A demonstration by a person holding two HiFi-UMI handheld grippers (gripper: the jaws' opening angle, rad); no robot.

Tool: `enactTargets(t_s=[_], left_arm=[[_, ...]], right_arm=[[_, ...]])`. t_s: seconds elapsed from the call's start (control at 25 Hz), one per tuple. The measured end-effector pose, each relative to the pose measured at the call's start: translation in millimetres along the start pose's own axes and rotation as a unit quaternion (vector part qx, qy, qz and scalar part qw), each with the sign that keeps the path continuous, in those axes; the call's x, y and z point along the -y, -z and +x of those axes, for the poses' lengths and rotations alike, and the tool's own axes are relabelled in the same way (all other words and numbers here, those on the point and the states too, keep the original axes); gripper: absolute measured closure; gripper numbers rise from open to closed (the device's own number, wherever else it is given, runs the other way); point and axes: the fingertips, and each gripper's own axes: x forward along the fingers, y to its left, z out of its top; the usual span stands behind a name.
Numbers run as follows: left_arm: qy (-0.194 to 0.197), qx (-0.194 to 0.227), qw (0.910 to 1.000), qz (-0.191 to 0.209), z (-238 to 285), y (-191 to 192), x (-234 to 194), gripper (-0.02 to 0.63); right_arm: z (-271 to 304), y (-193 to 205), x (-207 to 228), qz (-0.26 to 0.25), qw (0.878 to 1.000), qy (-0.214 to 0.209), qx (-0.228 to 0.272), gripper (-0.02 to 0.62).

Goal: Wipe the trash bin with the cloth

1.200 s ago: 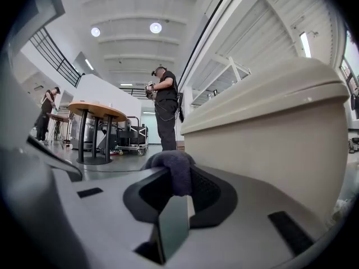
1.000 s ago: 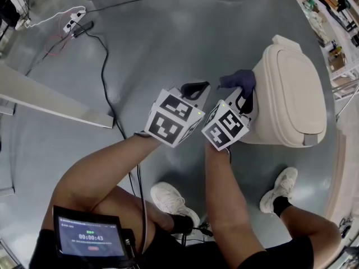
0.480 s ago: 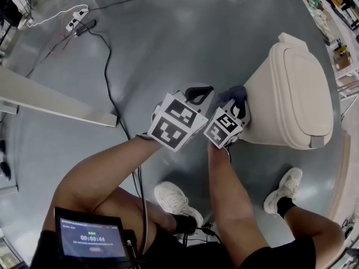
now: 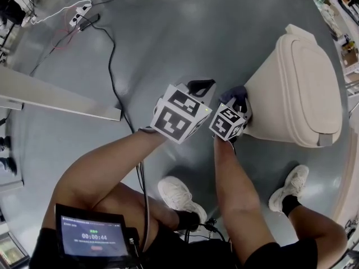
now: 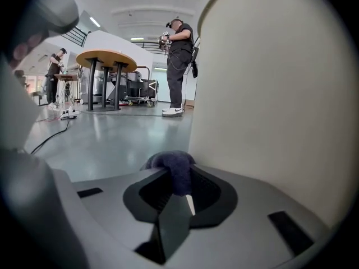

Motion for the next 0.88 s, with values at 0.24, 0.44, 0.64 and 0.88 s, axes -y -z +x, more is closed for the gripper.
enactTargets(t_s=[0.24,0.44,0.64,0.88], left_arm=[[-0.011,-0.003,0.9998,-0.017,-0.4,-10.9,7.2,0.609],[-0.033,-0.005,0.9993,-0.020,-12.3,-11.5,6.1,0.609],[-0.057,-0.013,0.9982,-0.011,-38.1,-12.6,11.8,0.609],[-0.126,0.013,0.9919,-0.010,-89.5,-51.8,32.5,0.609]], right_arm=[[-25.2,-2.0,-8.4,-0.007,0.999,-0.046,0.019,0.529],[-57.9,-35.4,-38.3,0.011,0.989,-0.132,0.063,0.529],[-101.9,-67.3,-65.0,-0.004,0.971,-0.213,0.109,0.529],[-182.2,-106.6,-62.7,-0.018,0.941,-0.303,0.150,0.529]])
